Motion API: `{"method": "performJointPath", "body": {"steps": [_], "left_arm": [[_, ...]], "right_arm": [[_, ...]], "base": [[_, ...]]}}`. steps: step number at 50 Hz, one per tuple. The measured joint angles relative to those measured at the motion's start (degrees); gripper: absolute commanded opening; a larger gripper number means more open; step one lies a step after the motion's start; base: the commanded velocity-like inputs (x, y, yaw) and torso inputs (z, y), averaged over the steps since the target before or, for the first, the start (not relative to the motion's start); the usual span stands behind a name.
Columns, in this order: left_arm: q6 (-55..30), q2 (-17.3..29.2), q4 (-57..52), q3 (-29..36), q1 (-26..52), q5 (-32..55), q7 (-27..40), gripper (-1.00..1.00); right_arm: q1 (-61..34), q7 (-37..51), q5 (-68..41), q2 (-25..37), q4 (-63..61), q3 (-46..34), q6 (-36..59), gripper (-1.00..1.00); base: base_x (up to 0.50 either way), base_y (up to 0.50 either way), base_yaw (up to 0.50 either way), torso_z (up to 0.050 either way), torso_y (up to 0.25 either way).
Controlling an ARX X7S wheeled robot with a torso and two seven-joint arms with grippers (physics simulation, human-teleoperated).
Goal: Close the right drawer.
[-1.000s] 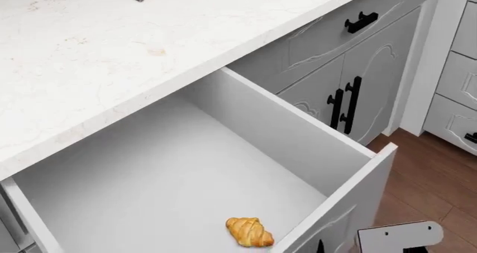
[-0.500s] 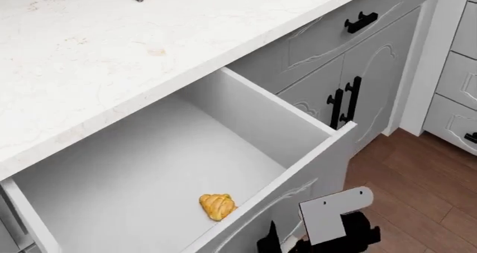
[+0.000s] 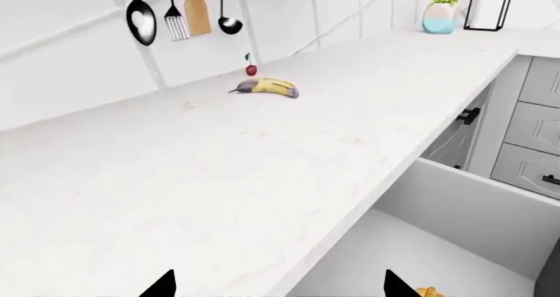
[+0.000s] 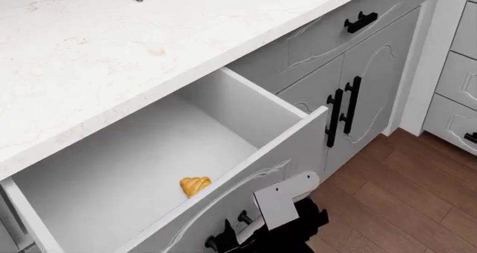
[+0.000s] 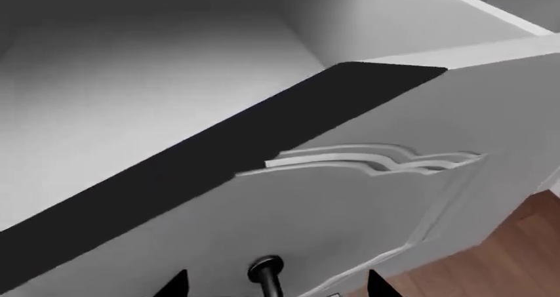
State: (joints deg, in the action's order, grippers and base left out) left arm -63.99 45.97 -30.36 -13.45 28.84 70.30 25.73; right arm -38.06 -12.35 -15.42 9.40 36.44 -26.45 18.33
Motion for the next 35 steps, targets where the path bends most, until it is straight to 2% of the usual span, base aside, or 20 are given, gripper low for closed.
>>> {"method": "performJointPath", "body": {"steps": [10,26,35], "left_arm": [[0.36,0.29,0.09,-0.35,-0.56,0.12,-0.28,1.00],[0.44,0.15,-0.32,-0.40,-0.90,0.84,0.48,1.00],[0.89,-0.15,-0.82,-0.62,-1.47,1.17,0.54,1.00]], "right_arm": [[-1.19,-2.35,0.34,0.10,1.59,-1.46,-0.56,1.00],[0.50,-6.41,-1.97,1.49,-2.76,-3.52,-0.01,1.00],[1.77,-4.94,-2.59,1.46,-3.27,-3.38,-1.98,1.00]], "base": [[0.00,0.00,0.00,0.000,0.000],[0.00,0.00,0.00,0.000,0.000],[0.00,0.00,0.00,0.000,0.000]]}}
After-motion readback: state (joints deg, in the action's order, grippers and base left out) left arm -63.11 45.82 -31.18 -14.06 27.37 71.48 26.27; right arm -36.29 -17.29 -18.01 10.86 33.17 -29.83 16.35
